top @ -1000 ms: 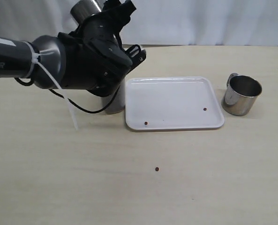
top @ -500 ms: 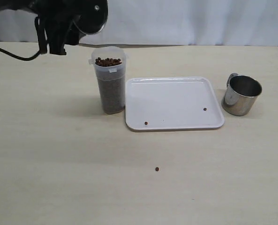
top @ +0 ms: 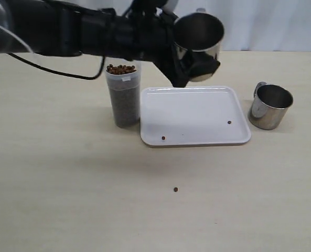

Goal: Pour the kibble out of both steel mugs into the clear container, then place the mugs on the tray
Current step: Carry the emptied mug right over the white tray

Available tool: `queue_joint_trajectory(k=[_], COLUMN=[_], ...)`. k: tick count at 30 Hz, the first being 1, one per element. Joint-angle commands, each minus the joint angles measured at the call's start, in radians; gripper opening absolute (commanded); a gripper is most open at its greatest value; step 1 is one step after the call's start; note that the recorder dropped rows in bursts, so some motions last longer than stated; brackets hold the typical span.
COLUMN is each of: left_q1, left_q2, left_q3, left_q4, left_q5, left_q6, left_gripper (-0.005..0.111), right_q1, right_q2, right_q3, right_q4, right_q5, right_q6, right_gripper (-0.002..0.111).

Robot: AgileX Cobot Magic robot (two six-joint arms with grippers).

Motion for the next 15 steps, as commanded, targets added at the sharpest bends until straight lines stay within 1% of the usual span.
queue_joint_trajectory(k=[1, 3, 5, 10, 15], left_q1=[-0.075, -0.104, -0.128, -0.150, -0.152], left_q2=[0.102, 0.133, 0.161, 0.233, 0.290], left_q3=[-0.097, -0.132, -0.162, -0.225, -0.228], left_q4=[-0.036, -0.036, -0.036, -0.036, -0.036], left_q5=[-0.112, -0.188, -0.218, -0.220, -0.226], left_q6=[0.024, 0.024, 0.024, -0.051, -0.078], left_gripper=[0.000, 0.000, 0.000, 0.000, 0.000], right_q1=[0.004, 0.004, 0.004, 0.004, 0.004], right_q2=[-0.003, -0.003, -0.003, -0.003, -0.003], right_q3=[0.004, 0.004, 0.004, 0.004, 0.004], right_q4=[-0.006, -0.006, -0.006, -0.006, -0.006], right_q5=[-0.004, -0.004, -0.004, -0.004, -0.004], right_q6=[-0.010, -0.010, -0.010, -0.010, -0.010], right_gripper=[0.005, 0.005, 0.005, 0.005, 0.005])
